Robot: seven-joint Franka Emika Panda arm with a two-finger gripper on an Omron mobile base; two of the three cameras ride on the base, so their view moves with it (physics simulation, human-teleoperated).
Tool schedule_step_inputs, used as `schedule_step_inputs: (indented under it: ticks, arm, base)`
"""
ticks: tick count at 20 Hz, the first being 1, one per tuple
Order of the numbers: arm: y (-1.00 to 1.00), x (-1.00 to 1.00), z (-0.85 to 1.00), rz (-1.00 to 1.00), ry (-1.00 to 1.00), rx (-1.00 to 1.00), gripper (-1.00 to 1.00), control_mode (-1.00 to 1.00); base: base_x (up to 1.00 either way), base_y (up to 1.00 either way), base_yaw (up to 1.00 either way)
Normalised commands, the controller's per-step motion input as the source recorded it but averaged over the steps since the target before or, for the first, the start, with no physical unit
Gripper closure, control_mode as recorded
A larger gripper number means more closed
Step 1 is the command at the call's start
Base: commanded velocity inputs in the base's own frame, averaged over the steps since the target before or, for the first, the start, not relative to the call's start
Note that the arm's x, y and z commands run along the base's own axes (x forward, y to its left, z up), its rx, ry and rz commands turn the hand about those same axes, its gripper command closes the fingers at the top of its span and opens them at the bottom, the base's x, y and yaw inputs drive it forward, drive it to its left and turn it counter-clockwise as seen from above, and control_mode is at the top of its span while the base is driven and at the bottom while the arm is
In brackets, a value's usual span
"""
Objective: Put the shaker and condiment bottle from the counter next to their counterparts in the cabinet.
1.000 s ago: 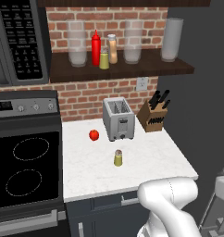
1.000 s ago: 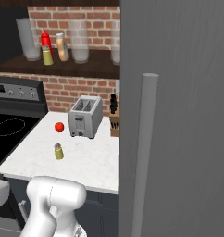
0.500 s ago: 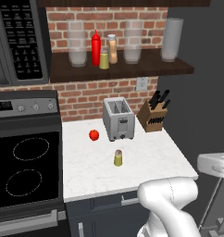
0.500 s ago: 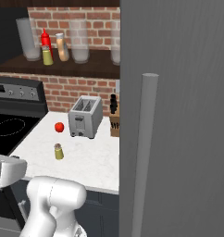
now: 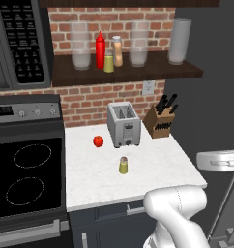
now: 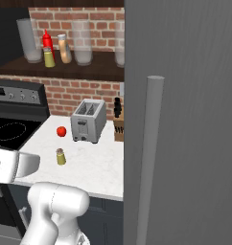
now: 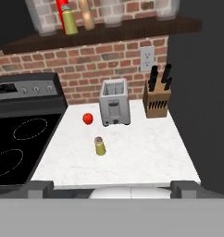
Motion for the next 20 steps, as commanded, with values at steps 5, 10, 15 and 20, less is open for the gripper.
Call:
schedule_step_inputs:
  ticks: [5,10,15,20]
  arm:
    - [0.00,0.03,-0.41,0.02,-0.15,0.00,-1.00,-1.00]
    - [0.00,0.00,-0.32,0.01,-0.16,0.00,-1.00,-1.00]
    - [0.00,0.00,-0.22,0.00,-0.13,0.00,-1.00,-1.00]
    - [0.00,0.00,0.00,0.00,-0.02,0.00,-1.00,-1.00]
  base:
    - [0.00,0.00,0.00]
    - [0.00,0.00,0.00]
    - [0.00,0.00,0.00]
    - [0.00,0.00,0.00]
